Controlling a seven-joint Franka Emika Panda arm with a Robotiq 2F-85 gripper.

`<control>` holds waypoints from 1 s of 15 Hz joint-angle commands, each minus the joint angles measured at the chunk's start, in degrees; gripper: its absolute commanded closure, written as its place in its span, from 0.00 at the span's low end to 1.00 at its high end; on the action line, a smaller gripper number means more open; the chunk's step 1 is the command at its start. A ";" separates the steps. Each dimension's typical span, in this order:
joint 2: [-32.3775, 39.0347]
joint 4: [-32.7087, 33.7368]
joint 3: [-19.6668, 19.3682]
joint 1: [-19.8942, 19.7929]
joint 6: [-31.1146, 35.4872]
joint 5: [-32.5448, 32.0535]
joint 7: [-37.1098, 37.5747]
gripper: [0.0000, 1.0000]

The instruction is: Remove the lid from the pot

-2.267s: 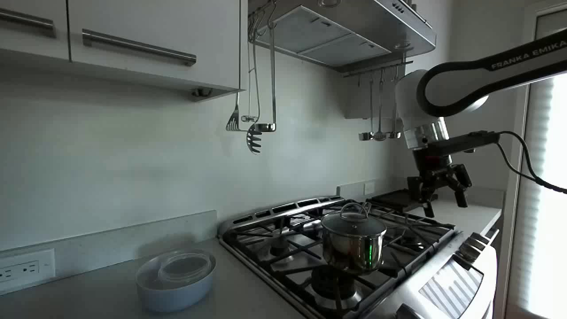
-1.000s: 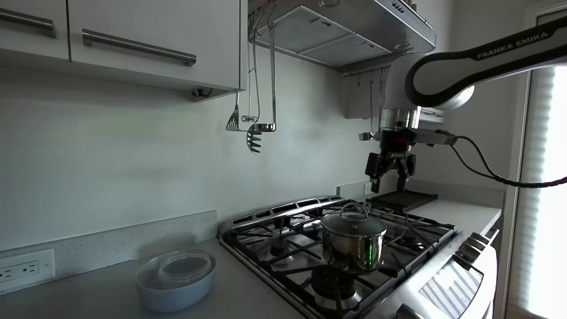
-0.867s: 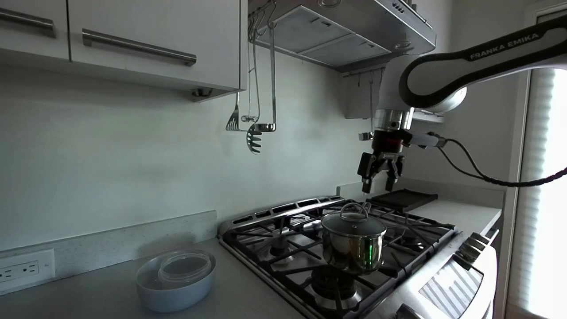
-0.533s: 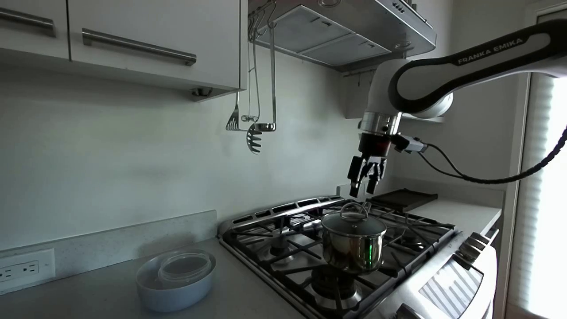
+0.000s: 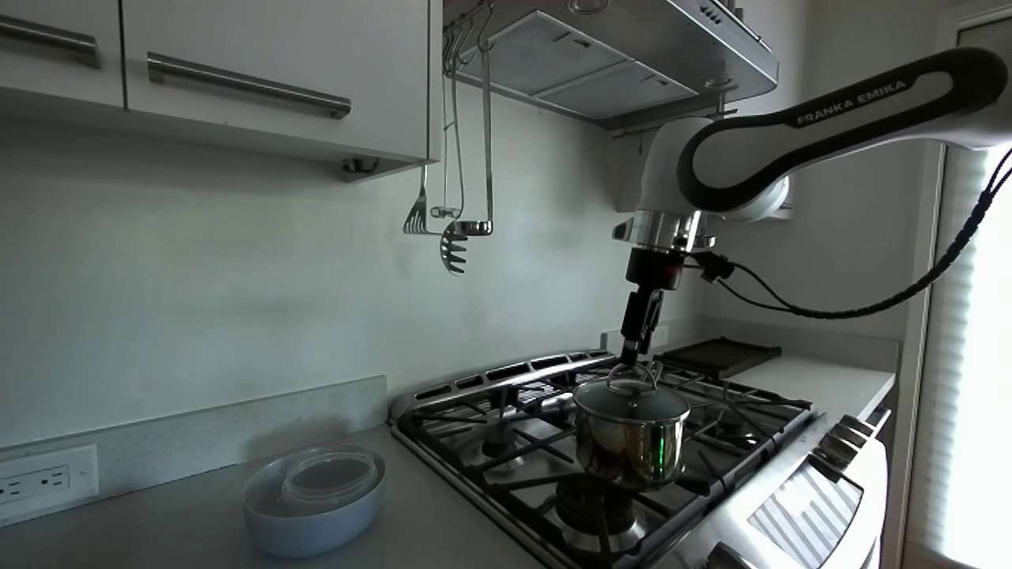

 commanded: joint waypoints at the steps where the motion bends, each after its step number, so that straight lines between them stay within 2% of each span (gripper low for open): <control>1: 0.22 0.25 -0.76 0.83 -0.12 -0.24 0.05 0.00; 13: 2.42 -0.25 -0.77 1.10 0.89 -3.65 -4.87 0.00; 14: 2.67 -0.16 -0.77 1.11 0.85 -3.60 -4.96 0.08; 15: 2.86 -0.07 -0.78 1.16 1.12 -3.40 -5.24 0.27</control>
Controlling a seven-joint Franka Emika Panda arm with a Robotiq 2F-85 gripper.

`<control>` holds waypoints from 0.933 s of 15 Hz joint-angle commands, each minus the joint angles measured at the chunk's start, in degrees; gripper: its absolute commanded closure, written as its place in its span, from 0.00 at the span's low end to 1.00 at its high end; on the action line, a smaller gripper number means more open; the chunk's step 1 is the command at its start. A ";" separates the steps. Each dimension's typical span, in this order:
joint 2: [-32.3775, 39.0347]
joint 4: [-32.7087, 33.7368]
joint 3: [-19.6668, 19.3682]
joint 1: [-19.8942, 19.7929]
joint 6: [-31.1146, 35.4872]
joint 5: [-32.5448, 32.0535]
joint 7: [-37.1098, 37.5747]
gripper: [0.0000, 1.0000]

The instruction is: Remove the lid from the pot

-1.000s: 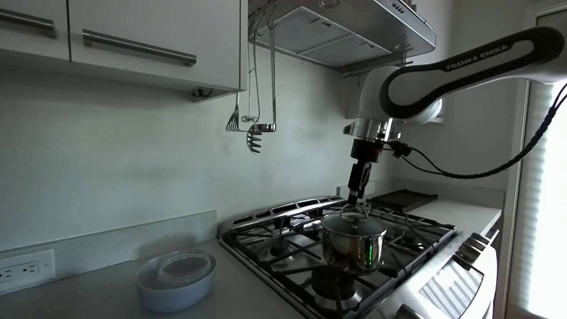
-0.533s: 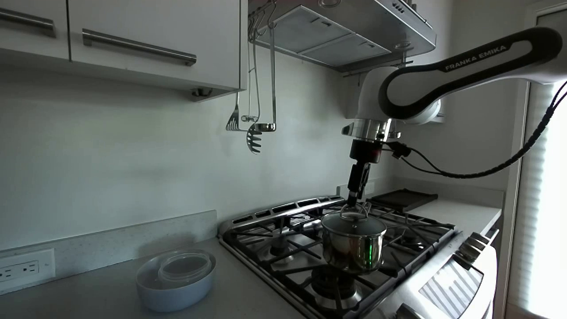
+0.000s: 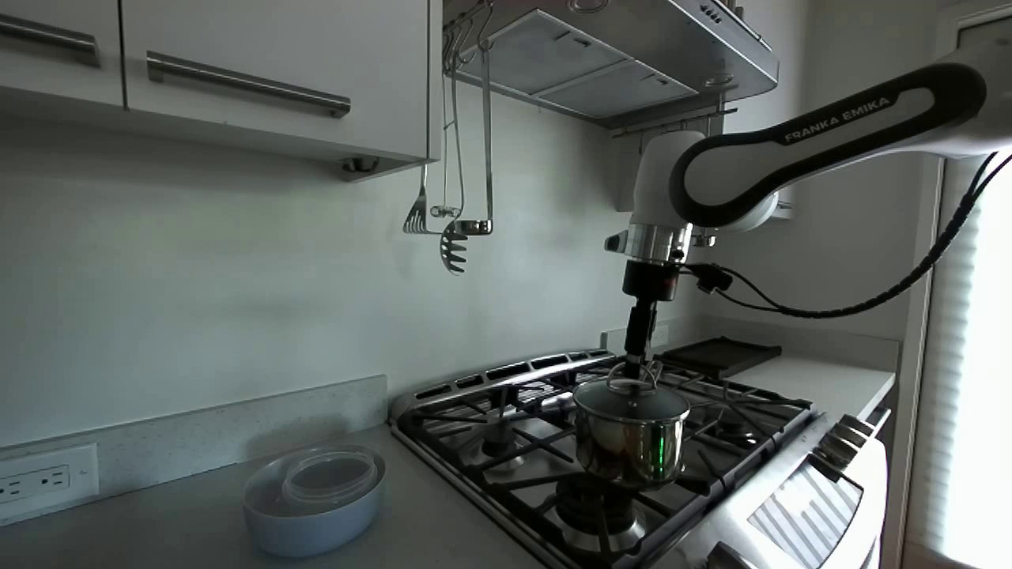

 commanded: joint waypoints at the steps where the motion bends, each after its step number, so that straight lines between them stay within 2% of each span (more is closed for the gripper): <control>1: 0.77 -0.09 -0.66 0.74 1.10 -0.65 -1.39 0.34; 2: 0.84 -0.09 -0.67 0.74 1.19 -0.64 -1.68 0.44; 9: 0.61 -0.47 -0.92 0.50 0.95 -1.33 -1.90 0.95; 10: 0.57 -0.50 -1.03 0.44 0.79 -1.81 -1.86 1.00; 14: 0.69 -0.12 -1.09 0.54 0.63 -1.86 -2.47 0.96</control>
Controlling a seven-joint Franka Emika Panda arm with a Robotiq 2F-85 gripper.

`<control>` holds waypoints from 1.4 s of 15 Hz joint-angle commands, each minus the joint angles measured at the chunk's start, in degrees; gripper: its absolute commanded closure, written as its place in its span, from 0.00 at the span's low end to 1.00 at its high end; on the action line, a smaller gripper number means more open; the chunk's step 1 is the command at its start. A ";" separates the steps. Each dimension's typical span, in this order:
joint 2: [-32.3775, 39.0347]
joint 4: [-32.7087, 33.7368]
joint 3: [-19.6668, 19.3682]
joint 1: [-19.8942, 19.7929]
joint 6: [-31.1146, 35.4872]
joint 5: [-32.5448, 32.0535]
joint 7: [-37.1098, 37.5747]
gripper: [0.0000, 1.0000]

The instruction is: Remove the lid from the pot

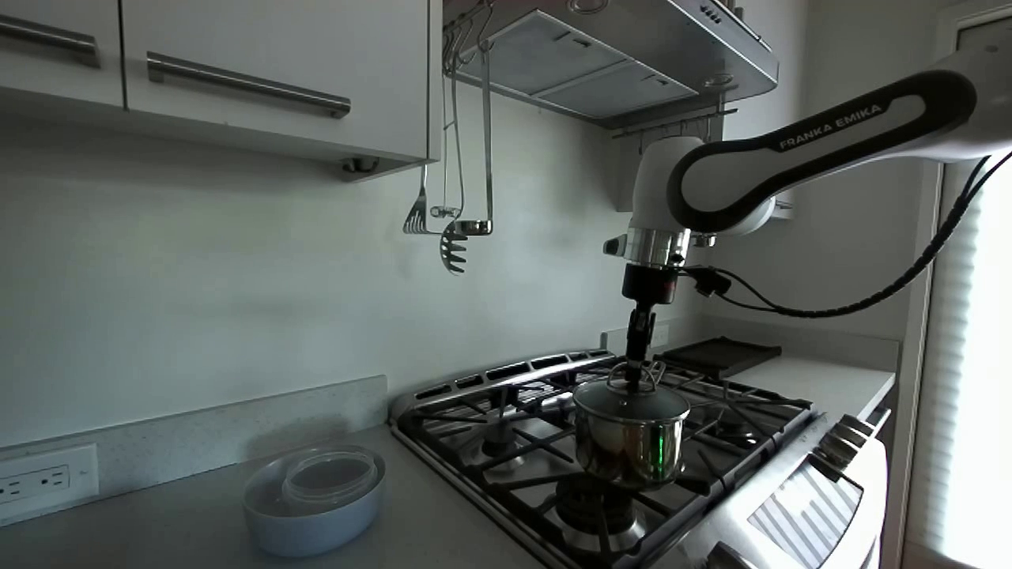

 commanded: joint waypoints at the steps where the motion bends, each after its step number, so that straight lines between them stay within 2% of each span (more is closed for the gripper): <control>1: 0.05 0.05 -0.59 0.54 0.05 -1.25 -1.09 0.96; 15: 0.87 6.38 -1.19 0.70 -3.86 -1.75 -5.88 0.96; 21: 3.99 15.24 0.45 2.25 -10.63 -1.96 -9.43 0.96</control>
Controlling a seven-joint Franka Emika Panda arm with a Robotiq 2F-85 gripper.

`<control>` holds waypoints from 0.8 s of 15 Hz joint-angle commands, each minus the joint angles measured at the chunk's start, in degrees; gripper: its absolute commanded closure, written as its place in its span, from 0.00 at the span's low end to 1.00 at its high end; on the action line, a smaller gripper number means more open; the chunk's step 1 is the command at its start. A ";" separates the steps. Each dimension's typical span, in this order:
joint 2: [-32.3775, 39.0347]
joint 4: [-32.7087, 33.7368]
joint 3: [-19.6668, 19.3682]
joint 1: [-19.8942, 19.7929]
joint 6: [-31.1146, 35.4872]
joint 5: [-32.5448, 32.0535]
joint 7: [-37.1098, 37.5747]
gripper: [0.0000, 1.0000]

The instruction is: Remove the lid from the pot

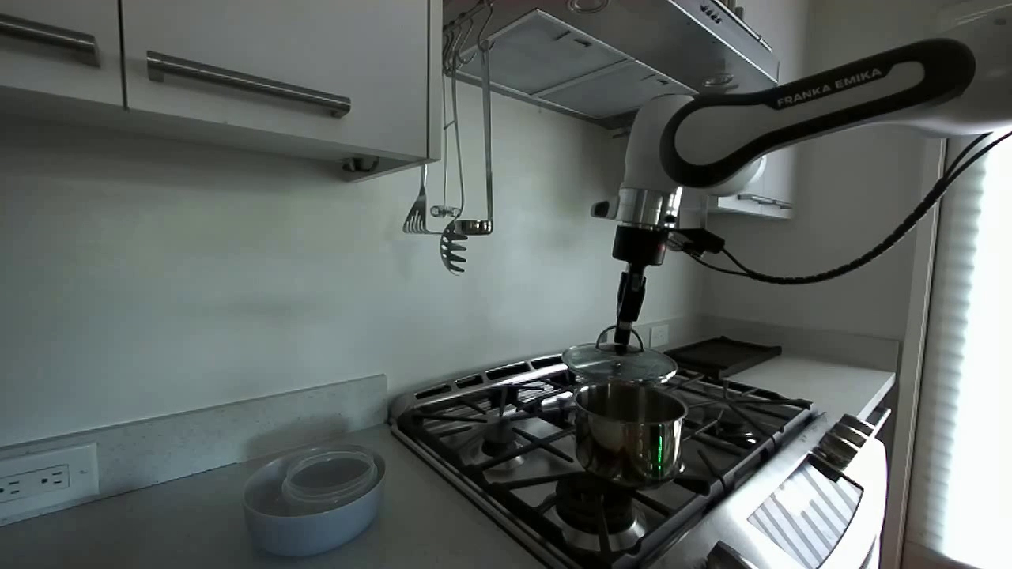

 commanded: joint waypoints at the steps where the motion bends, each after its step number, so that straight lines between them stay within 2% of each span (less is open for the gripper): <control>1: 3.47 7.44 1.19 1.97 -5.27 -0.48 -2.27 0.96; 12: 18.20 21.43 9.23 8.88 -4.58 -1.18 -9.14 0.96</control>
